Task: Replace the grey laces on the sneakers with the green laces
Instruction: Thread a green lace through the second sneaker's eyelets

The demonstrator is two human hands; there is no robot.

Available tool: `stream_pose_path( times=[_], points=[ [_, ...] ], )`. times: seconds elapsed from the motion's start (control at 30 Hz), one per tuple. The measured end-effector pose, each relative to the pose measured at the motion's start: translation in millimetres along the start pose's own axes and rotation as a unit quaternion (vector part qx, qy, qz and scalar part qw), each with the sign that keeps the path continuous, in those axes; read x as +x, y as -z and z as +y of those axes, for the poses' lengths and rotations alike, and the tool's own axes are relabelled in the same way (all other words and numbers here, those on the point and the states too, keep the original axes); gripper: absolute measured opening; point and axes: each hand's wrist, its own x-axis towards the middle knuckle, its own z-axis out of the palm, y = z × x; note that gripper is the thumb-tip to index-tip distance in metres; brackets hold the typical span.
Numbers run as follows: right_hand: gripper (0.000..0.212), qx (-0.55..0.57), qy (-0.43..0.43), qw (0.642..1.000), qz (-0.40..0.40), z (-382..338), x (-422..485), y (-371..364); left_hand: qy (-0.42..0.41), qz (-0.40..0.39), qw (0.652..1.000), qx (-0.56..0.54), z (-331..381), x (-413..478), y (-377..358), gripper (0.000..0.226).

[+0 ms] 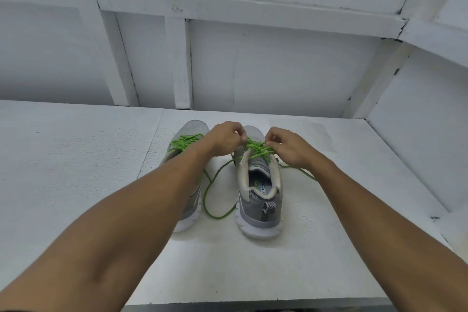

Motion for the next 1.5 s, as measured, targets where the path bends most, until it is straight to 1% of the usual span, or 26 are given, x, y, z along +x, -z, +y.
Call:
stream_pose_path(
  times=[0.1, 0.2, 0.3, 0.4, 0.47, 0.53, 0.63, 0.73, 0.83, 0.9, 0.93, 1.0, 1.1, 1.17, 1.3, 1.4, 1.5],
  points=[
    [0.011, 0.014, -0.006, 1.0, -0.019, -2.1, 0.3, 3.6, 0.042, -0.038, 0.998, -0.025, 8.6, -0.4, 3.6, 0.017],
    [0.011, 0.048, 0.005, 0.998, -0.027, 3.0, -1.2, 4.2, 0.041, -0.027, 0.998, -0.033, 15.6, -0.6, 5.3, 0.012],
    [0.017, 0.047, 0.013, 0.998, -0.039, 7.8, -4.0, 3.2, 0.04, -0.031, 0.997, -0.052, 13.9, 0.0, 4.5, 0.016],
    [0.014, 0.055, 0.001, 0.998, -0.006, 9.8, -4.4, -3.0, 0.026, -0.03, 0.999, -0.024, 6.6, -0.2, 1.9, 0.012],
    [0.012, 0.038, -0.003, 0.999, 0.015, 9.1, -2.7, -6.9, 0.016, -0.014, 1.0, -0.015, 2.9, -1.1, 0.0, 0.007],
    [0.011, 0.024, -0.006, 0.999, 0.023, 6.3, -1.7, -7.8, 0.018, 0.002, 0.999, -0.034, 1.1, -1.9, -2.2, 0.007],
    [0.012, 0.004, -0.014, 1.0, 0.026, 3.1, 0.5, -6.6, 0.03, 0.009, 0.995, -0.091, 0.8, -3.9, -4.1, 0.008],
    [0.013, -0.006, -0.02, 1.0, 0.019, 1.0, 0.7, -6.2, 0.033, 0.015, 0.994, -0.106, 0.2, -4.0, -4.6, 0.008],
    [0.007, 0.047, -0.022, 0.998, 0.021, 4.2, -2.7, -5.9, 0.032, 0.038, 0.993, -0.109, -1.1, -5.7, -5.5, 0.009],
    [0.002, 0.1, -0.029, 0.994, 0.024, 9.5, -7.6, -4.0, 0.029, 0.059, 0.994, -0.086, -3.0, -5.9, -7.3, 0.013],
    [0.002, 0.115, -0.029, 0.993, 0.021, 11.9, -9.4, -2.7, 0.027, 0.06, 0.995, -0.069, -3.6, -6.8, -8.0, 0.015],
    [0.007, 0.127, -0.016, 0.992, -0.001, 14.9, -12.1, -1.3, 0.02, 0.051, 0.997, -0.057, -4.6, -8.8, -9.0, 0.016],
    [0.016, 0.145, -0.002, 0.989, -0.018, 15.5, -13.8, -2.6, 0.006, 0.022, 0.997, -0.077, -8.1, -10.2, -7.9, 0.006],
    [0.018, 0.148, 0.001, 0.989, -0.008, 13.7, -15.4, -3.4, -0.001, 0.01, 0.997, -0.07, -9.7, -11.6, -7.5, 0.013],
    [0.018, 0.113, 0.007, 0.993, 0.015, 9.4, -15.5, -4.4, -0.019, 0.016, 0.997, -0.076, -8.9, -11.1, -8.9, 0.014],
    [0.017, 0.109, 0.007, 0.994, 0.002, 9.9, -14.3, -3.0, -0.023, 0.013, 0.996, -0.086, -8.8, -11.3, -8.0, 0.011],
    [0.013, 0.131, 0.006, 0.991, -0.013, 12.2, -16.4, -0.7, -0.029, 0.006, 0.996, -0.082, -7.2, -13.1, -6.7, 0.007]
  ],
)
